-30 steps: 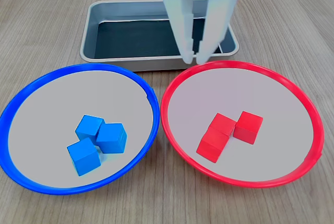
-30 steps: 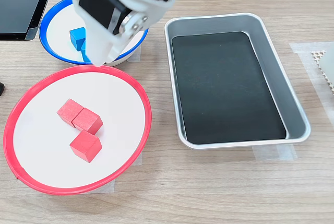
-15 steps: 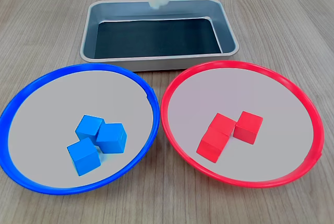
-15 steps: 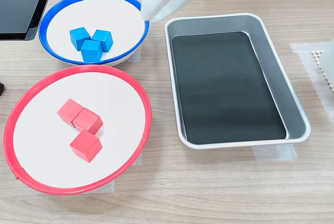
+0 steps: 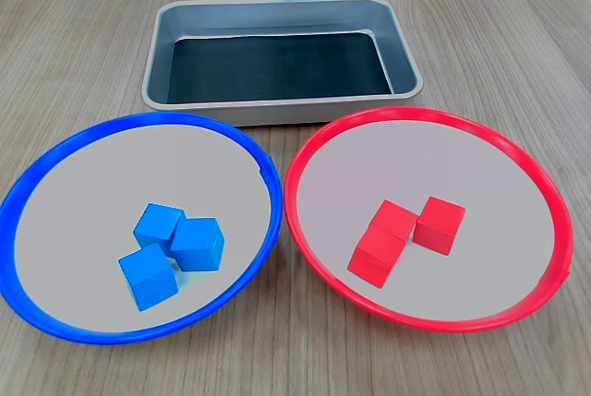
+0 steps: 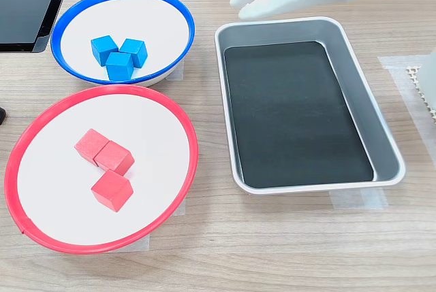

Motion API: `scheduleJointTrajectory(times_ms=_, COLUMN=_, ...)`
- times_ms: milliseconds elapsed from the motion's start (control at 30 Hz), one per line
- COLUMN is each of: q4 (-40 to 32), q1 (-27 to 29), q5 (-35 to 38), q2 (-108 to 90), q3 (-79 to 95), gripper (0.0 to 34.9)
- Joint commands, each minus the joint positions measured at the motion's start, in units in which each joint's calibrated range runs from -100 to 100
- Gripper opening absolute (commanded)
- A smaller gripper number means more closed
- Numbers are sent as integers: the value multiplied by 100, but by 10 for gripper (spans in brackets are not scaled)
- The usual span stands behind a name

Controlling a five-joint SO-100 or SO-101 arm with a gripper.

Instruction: Relocate any misplaced blocks to their matching dishes.

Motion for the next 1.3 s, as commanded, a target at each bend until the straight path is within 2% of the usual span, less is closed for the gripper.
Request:
scheduleJointTrajectory(times_ms=0, q4=-67, q1=76, q5=-391, q2=-979, q3=518, gripper=4)
scheduleJointTrajectory(times_ms=100, q4=197, q1=58, q5=-537, q2=-1815, q3=1027, gripper=4)
scheduleJointTrajectory(times_ms=367, q4=1460, q1=95, q5=-684, q2=-3538, q3=1947, gripper=4)
scheduleJointTrajectory(times_ms=467, q4=1634, q1=123, q5=-703, q2=-3828, q3=2184, gripper=4)
scheduleJointTrajectory(times_ms=1267, q4=1873, q1=48, q5=-1074, q2=-3930, q3=2921, gripper=4)
